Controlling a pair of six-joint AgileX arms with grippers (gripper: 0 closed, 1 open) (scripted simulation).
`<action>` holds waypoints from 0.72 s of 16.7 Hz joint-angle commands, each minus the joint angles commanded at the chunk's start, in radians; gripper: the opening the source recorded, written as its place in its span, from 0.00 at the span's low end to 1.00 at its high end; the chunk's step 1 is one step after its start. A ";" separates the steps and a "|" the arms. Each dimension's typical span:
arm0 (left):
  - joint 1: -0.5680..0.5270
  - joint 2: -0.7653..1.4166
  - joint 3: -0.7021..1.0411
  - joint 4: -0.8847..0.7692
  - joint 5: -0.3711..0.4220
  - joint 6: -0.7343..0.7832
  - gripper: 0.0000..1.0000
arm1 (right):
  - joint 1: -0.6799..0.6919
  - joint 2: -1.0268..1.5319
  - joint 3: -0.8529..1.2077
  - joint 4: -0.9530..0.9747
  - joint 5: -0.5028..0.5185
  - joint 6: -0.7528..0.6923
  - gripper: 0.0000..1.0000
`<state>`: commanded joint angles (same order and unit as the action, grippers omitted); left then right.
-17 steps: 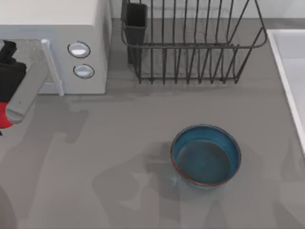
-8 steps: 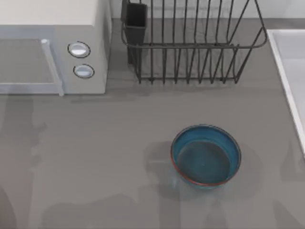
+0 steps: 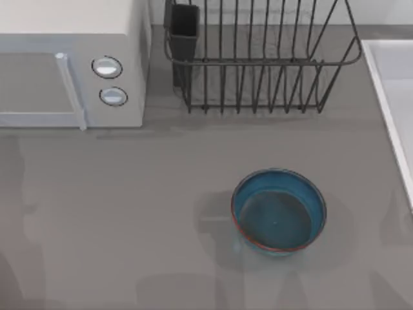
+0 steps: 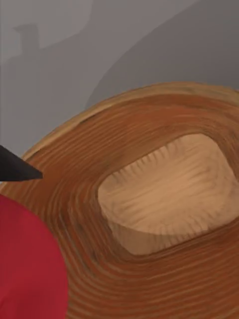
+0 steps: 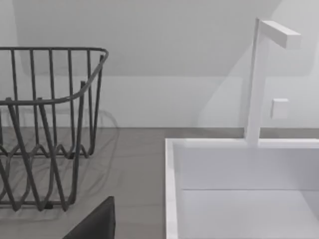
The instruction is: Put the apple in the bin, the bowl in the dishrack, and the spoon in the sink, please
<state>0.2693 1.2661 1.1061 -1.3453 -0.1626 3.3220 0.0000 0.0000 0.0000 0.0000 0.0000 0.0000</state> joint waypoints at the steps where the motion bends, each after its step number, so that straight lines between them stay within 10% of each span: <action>1: 0.011 -0.005 -0.008 0.009 -0.008 0.041 0.00 | 0.000 0.000 0.000 0.000 0.000 0.000 1.00; 12: 0.038 -0.010 -0.039 0.048 -0.023 0.142 0.00 | 0.000 0.000 0.000 0.000 0.000 0.000 1.00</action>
<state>0.3073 1.2558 1.0670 -1.2976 -0.1857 3.4635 0.0000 0.0000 0.0000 0.0000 0.0000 0.0000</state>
